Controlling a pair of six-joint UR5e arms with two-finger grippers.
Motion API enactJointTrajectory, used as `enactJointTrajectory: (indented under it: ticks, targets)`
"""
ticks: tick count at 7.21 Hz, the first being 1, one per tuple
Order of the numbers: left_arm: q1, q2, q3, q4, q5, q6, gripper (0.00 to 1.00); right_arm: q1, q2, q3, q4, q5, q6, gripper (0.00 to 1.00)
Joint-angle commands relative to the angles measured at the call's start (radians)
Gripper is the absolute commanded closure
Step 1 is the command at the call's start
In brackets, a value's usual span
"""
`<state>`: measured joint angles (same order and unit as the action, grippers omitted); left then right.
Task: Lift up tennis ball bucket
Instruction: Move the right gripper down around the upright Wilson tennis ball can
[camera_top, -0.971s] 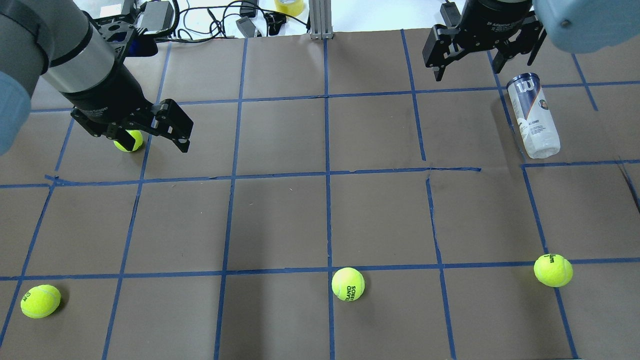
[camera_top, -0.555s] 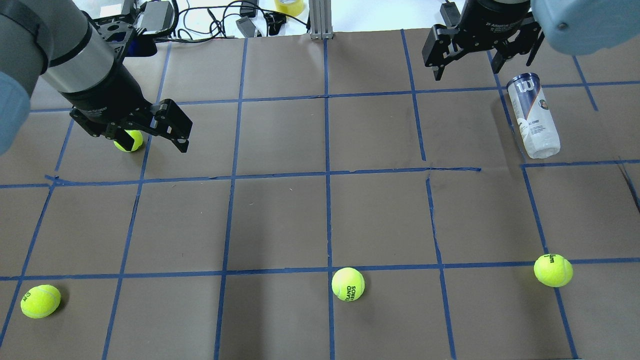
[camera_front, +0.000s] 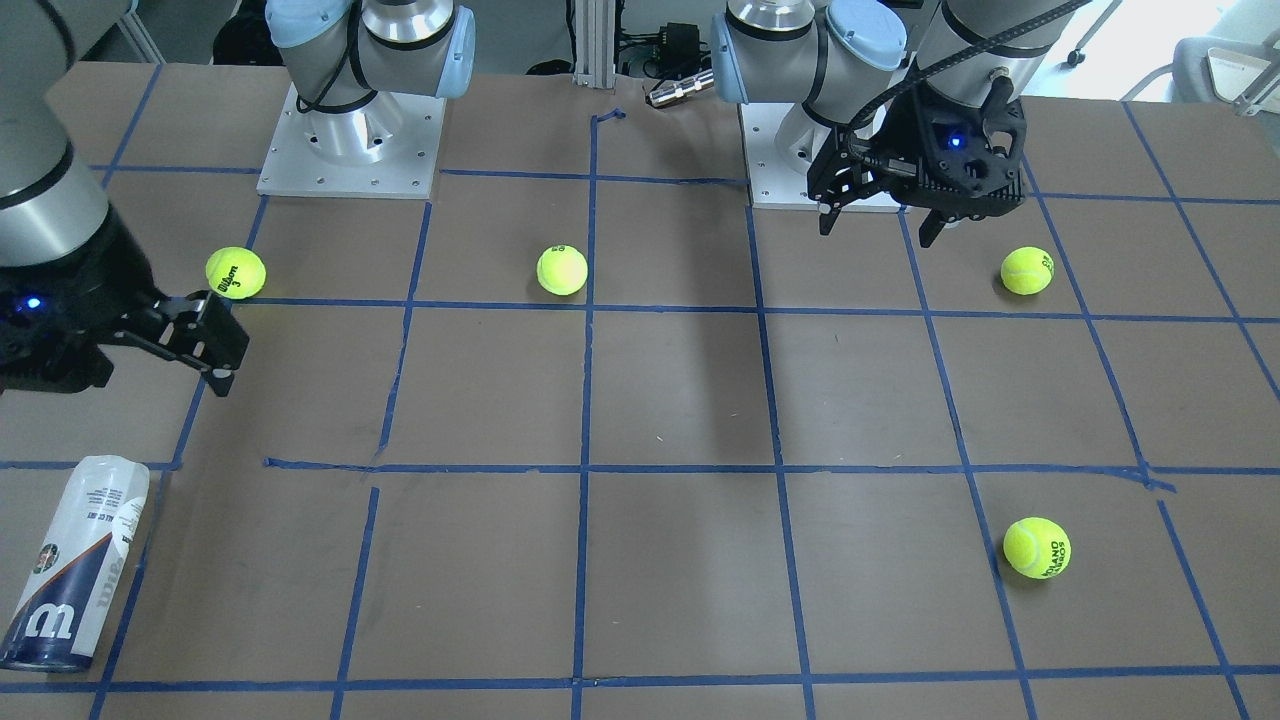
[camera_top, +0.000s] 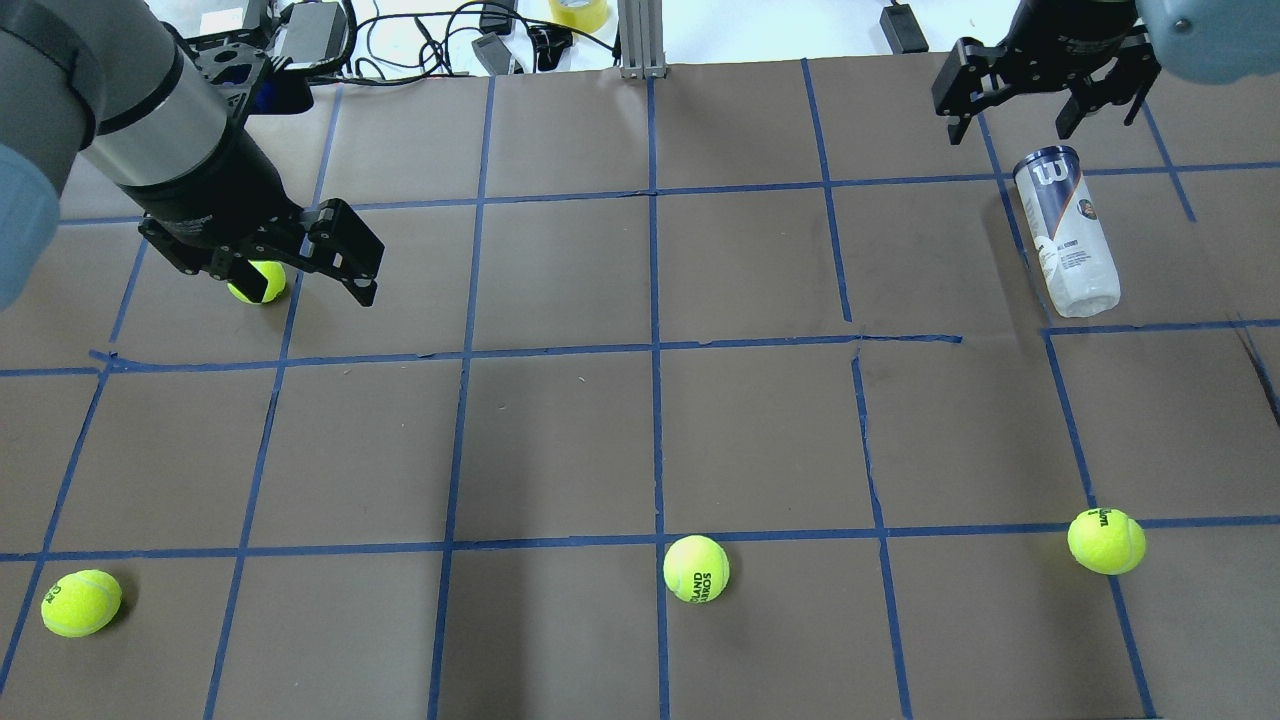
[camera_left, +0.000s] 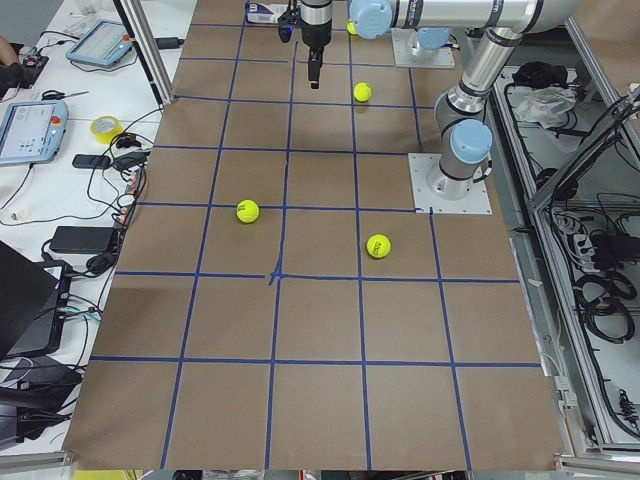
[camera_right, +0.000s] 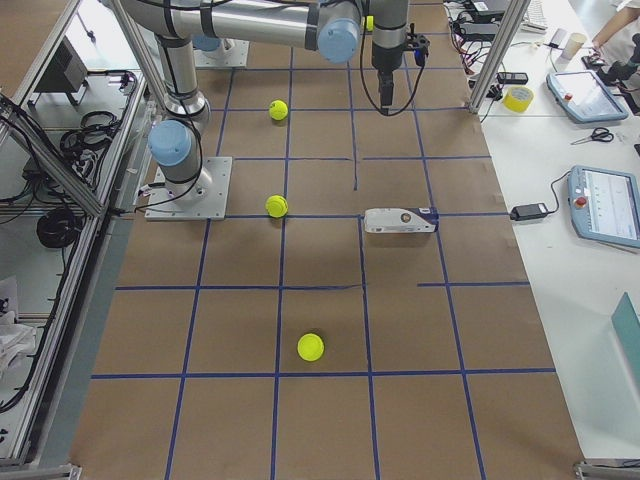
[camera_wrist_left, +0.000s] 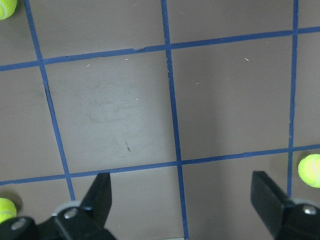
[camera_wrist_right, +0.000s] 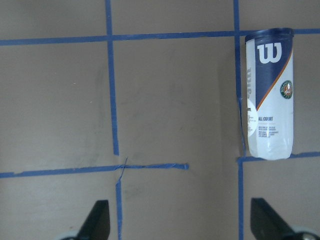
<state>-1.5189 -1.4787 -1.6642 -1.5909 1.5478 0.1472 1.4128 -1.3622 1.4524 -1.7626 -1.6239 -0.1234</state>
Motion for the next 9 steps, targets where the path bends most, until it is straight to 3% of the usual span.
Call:
enactJointTrajectory:
  ticks: [1,3,6,9]
  targets:
    - [0.000,0.001,0.000,-0.001,0.000,0.000,0.00,-0.144,0.121,-0.001,-0.101,0.007,-0.143,0.00]
    - [0.000,0.005,0.000,-0.001,0.000,0.000,0.00,-0.186,0.239,-0.003,-0.263,0.012,-0.238,0.00]
    - [0.006,0.003,0.000,-0.003,0.000,0.002,0.00,-0.216,0.389,-0.006,-0.377,0.044,-0.304,0.00]
    - [0.008,0.003,0.000,-0.004,0.000,0.002,0.00,-0.230,0.429,-0.009,-0.377,0.044,-0.323,0.00]
